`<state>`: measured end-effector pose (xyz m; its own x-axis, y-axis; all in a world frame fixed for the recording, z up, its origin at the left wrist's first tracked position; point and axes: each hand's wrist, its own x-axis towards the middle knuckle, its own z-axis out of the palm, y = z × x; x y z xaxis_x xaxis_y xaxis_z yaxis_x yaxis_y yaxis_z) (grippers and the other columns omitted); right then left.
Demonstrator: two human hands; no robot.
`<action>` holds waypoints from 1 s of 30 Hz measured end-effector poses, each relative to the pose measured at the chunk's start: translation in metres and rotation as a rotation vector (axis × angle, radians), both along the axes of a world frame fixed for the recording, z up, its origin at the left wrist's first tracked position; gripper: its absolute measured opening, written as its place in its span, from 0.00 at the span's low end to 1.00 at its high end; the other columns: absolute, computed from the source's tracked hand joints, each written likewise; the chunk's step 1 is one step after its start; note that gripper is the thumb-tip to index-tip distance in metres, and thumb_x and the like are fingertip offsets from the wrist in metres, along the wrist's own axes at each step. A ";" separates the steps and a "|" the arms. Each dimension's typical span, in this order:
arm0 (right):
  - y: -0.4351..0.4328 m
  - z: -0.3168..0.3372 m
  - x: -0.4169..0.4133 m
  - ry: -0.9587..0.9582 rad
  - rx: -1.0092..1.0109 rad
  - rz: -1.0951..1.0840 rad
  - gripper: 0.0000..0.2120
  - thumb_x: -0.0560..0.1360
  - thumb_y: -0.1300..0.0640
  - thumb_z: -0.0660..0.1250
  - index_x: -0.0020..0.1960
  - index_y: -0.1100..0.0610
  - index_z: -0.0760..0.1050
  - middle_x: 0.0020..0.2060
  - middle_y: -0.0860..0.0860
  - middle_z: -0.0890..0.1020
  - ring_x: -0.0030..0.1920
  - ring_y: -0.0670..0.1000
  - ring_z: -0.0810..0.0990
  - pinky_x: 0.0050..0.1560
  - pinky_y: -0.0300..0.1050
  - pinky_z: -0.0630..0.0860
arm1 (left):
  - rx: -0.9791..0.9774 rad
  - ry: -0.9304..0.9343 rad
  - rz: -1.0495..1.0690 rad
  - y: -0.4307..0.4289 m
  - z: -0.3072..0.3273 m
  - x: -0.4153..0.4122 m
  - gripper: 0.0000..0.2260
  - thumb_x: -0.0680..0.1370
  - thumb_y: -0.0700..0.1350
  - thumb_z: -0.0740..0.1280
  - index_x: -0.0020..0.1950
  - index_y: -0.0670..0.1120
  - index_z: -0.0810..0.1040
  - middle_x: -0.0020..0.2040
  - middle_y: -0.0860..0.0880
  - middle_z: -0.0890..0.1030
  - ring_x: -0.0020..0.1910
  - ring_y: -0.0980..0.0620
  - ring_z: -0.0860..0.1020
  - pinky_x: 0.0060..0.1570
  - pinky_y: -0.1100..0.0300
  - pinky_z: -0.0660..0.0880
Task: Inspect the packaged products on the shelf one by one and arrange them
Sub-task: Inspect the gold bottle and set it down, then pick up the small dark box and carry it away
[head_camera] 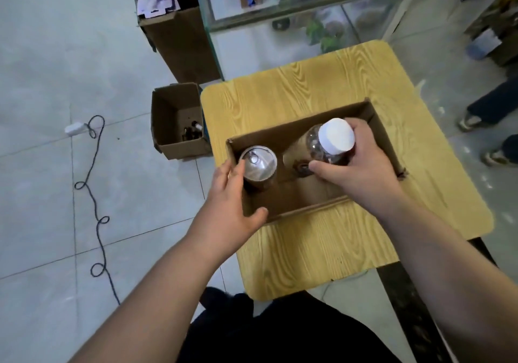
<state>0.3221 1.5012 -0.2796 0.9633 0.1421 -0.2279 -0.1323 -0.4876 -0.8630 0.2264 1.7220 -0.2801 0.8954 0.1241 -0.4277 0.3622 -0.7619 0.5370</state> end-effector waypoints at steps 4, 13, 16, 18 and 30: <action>0.017 -0.033 0.032 0.023 -0.205 0.063 0.34 0.68 0.56 0.81 0.68 0.51 0.67 0.57 0.50 0.79 0.56 0.50 0.78 0.51 0.34 0.69 | 0.089 0.110 -0.068 0.001 -0.015 -0.002 0.50 0.77 0.60 0.71 0.83 0.52 0.36 0.81 0.59 0.32 0.81 0.55 0.37 0.78 0.52 0.56; 0.046 -0.089 0.055 0.256 -0.154 0.039 0.16 0.79 0.47 0.68 0.65 0.50 0.73 0.58 0.51 0.78 0.58 0.58 0.82 0.61 0.58 0.80 | 0.150 0.088 -0.073 0.000 -0.021 -0.006 0.48 0.78 0.61 0.68 0.83 0.53 0.36 0.81 0.59 0.31 0.82 0.56 0.40 0.78 0.56 0.55; 0.047 -0.088 0.057 0.244 -0.187 0.058 0.15 0.81 0.49 0.67 0.66 0.51 0.72 0.57 0.52 0.78 0.54 0.57 0.83 0.59 0.55 0.80 | 0.164 0.073 -0.073 0.001 -0.022 -0.006 0.47 0.78 0.62 0.68 0.83 0.53 0.38 0.82 0.58 0.33 0.82 0.54 0.41 0.80 0.52 0.53; 0.047 -0.083 0.055 0.225 -0.234 0.091 0.16 0.82 0.50 0.65 0.68 0.53 0.71 0.57 0.51 0.77 0.53 0.53 0.78 0.55 0.46 0.74 | 0.218 0.079 -0.099 0.002 -0.022 -0.006 0.47 0.78 0.63 0.67 0.83 0.53 0.37 0.82 0.56 0.34 0.82 0.49 0.41 0.81 0.47 0.47; 0.076 -0.011 -0.032 -0.507 -0.231 0.657 0.30 0.77 0.53 0.68 0.77 0.55 0.68 0.80 0.56 0.61 0.83 0.56 0.51 0.79 0.47 0.50 | 0.535 -0.085 -0.002 0.023 0.011 -0.053 0.40 0.80 0.65 0.56 0.83 0.50 0.40 0.84 0.49 0.41 0.81 0.43 0.34 0.78 0.45 0.34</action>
